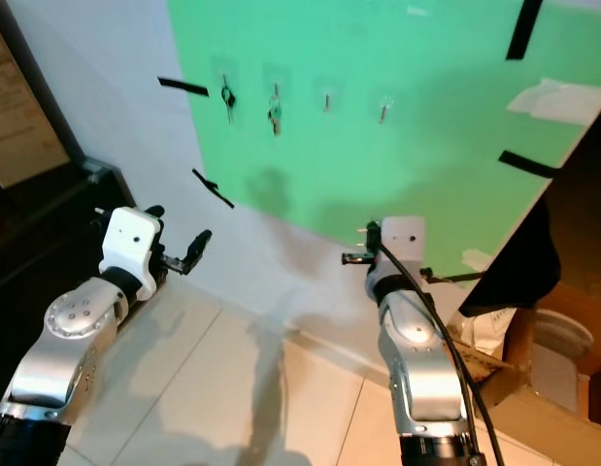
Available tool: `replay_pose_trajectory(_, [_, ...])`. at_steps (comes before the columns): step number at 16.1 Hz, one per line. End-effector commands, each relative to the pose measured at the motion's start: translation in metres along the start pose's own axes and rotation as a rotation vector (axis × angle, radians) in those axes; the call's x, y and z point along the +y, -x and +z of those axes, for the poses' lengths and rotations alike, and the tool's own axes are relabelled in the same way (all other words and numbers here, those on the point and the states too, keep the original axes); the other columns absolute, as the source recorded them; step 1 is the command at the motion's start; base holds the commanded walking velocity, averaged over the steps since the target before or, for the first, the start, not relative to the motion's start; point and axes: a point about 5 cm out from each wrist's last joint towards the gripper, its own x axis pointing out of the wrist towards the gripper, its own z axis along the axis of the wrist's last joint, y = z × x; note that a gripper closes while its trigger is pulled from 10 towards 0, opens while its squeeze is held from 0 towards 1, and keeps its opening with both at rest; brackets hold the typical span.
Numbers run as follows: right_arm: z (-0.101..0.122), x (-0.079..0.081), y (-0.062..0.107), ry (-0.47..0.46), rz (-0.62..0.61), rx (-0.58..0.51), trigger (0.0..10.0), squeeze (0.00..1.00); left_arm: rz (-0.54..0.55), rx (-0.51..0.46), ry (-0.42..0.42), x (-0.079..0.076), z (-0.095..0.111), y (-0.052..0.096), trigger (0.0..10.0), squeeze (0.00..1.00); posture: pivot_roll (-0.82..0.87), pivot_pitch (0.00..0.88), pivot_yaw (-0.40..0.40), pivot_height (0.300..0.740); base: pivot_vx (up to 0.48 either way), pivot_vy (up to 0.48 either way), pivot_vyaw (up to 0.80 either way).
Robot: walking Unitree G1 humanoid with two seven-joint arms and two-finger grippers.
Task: Hang keys on a hook
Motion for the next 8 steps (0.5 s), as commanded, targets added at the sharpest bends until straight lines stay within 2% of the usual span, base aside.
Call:
replay_pose_trajectory(1, [0.0049,0.0032,-0.0037,-0.003,0.026,-0.021,10.0,0.00,-0.003,-0.012,-0.002,0.0028,0.0040,0.0002,10.0,0.00,-0.04,0.000,0.021,0.740,0.244,0.000,0.00])
replay_pose_trajectory(7, [0.0066,0.0069,-0.0062,0.035,0.048,-0.026,10.0,0.00,-0.016,-0.021,-0.006,0.0039,0.0067,-0.0001,10.0,0.00,-0.04,0.000,0.026,0.740,0.306,0.000,0.00])
replay_pose_trajectory(8, [0.0062,0.0062,-0.0075,0.032,0.036,-0.025,10.0,0.00,-0.021,-0.019,-0.010,0.0044,0.0066,-0.0004,10.0,0.00,-0.04,0.000,0.031,0.740,0.326,0.000,0.66])
